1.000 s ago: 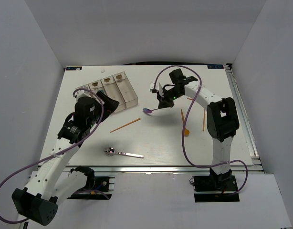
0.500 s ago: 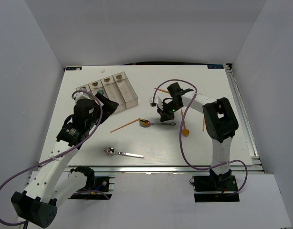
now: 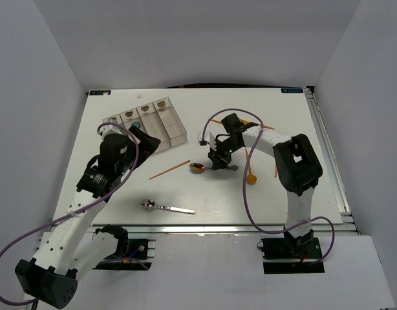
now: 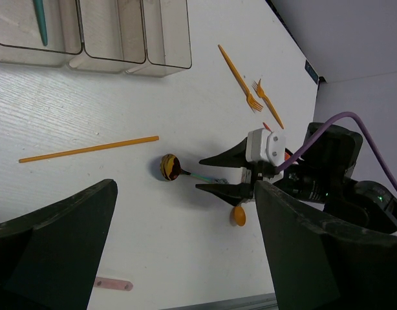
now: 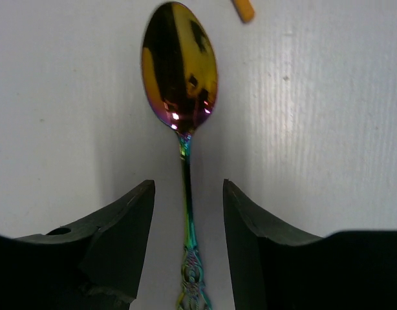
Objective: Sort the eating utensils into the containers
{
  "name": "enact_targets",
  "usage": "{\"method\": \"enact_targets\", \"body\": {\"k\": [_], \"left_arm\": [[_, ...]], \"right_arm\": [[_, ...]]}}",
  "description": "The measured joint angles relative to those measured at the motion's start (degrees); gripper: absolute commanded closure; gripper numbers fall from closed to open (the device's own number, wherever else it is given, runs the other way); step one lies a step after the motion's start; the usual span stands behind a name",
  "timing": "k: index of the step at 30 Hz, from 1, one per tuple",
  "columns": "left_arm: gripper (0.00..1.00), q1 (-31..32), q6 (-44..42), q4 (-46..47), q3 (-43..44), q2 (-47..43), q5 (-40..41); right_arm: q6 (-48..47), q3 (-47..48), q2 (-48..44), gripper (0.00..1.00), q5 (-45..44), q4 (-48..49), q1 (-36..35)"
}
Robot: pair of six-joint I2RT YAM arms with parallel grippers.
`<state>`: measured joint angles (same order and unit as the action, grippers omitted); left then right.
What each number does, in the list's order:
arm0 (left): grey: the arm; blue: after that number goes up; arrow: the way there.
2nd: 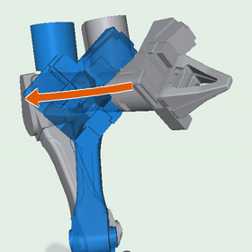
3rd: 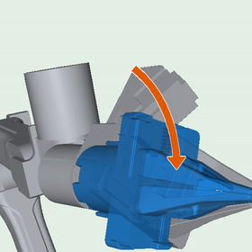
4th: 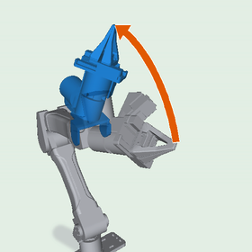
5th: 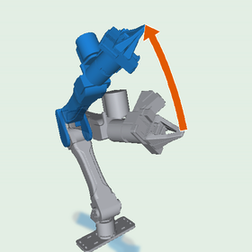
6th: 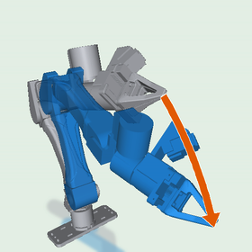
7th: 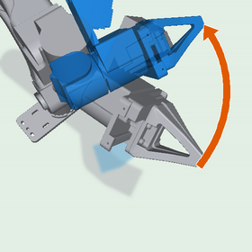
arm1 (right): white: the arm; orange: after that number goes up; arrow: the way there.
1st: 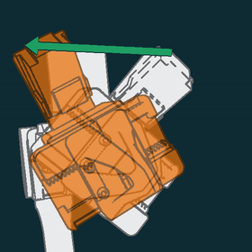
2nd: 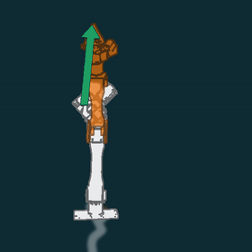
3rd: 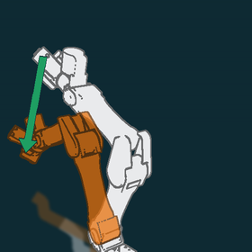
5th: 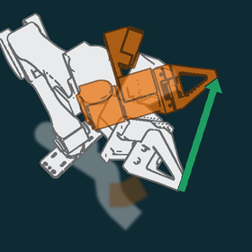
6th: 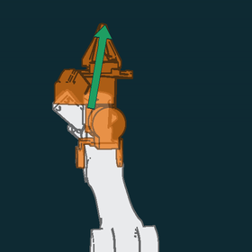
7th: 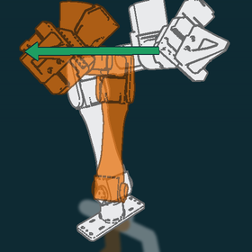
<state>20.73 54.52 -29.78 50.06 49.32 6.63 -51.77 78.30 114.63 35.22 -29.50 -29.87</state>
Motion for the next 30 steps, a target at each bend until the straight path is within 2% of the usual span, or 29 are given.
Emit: {"method": "enact_targets", "body": {"k": [9, 18, 20, 21, 24, 25, 26, 30], "left_arm": [[0.02, -0.02, 1.05, -0.68, -1.88, -1.36, -0.02], [0.02, -0.02, 1.53, -1.09, -1.9, -2.36, 0.0], [0.02, 0.0, 1.53, -1.25, -1.9, -2.43, 0.0], [0.02, -0.02, 1.53, -1.29, -1.9, -2.49, 0.0], [0.02, -0.02, 1.6, -1.4, -1.9, -2.69, 0.0], [0.02, 0.0, 1.68, -1.44, -1.9, -2.75, 0.0], [0.02, -0.02, 1.73, -1.51, -1.92, -2.82, 0.0], [0.02, 0.0, 1.99, -1.53, -2.62, -3.61, 0.02]], "right_arm": [[3.45, -3.87, -1.4, 0.48, -3.61, 4.39, -4.52], [4.44, -4.17, -1.33, 0.57, -8.15, 8.37, -4.68], [4.35, -4.17, -1.31, 0.63, -8.52, 8.55, -4.79], [4.2, -4.15, -1.31, 0.72, -8.81, 8.68, -4.92], [3.23, -4.15, -1.31, 0.88, -9.64, 9.11, -5.57], [2.95, -4.15, -1.31, 0.97, -9.79, 9.16, -5.7], [2.56, -4.24, -1.36, 1.0, -10.08, 9.33, -5.86], [1.29, -5.84, -2.32, 1.0, -10.8, 10.75, -6.23]]}}
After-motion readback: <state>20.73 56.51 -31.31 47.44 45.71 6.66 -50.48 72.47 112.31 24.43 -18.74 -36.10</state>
